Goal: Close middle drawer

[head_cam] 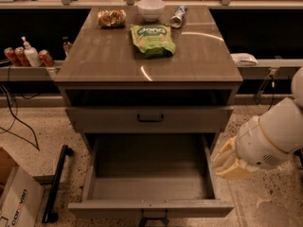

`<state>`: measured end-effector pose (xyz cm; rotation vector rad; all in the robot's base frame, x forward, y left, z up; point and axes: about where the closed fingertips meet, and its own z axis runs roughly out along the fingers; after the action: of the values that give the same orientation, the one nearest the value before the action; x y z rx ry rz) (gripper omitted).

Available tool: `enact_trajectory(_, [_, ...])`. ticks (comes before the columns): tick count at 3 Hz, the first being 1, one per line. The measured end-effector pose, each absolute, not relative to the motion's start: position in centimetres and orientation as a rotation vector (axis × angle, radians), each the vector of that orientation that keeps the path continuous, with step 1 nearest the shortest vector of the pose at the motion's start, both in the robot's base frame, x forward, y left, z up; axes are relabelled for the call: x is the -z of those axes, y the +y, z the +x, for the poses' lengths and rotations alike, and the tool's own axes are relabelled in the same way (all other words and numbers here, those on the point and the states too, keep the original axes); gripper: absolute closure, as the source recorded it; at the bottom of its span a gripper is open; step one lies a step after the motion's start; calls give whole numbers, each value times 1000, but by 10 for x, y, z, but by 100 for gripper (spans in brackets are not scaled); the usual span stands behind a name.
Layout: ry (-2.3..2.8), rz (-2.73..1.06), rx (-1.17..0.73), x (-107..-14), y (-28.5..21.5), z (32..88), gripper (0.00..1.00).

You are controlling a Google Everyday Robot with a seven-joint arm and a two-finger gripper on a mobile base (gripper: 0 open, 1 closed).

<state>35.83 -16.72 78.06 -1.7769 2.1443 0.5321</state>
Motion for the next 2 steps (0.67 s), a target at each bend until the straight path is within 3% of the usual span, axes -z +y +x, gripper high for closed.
enact_trajectory(1, [2201,-1728,-661,-726,-171,348,100])
enact_trajectory(2, [2201,-1728,-661,-726,-171,348,100])
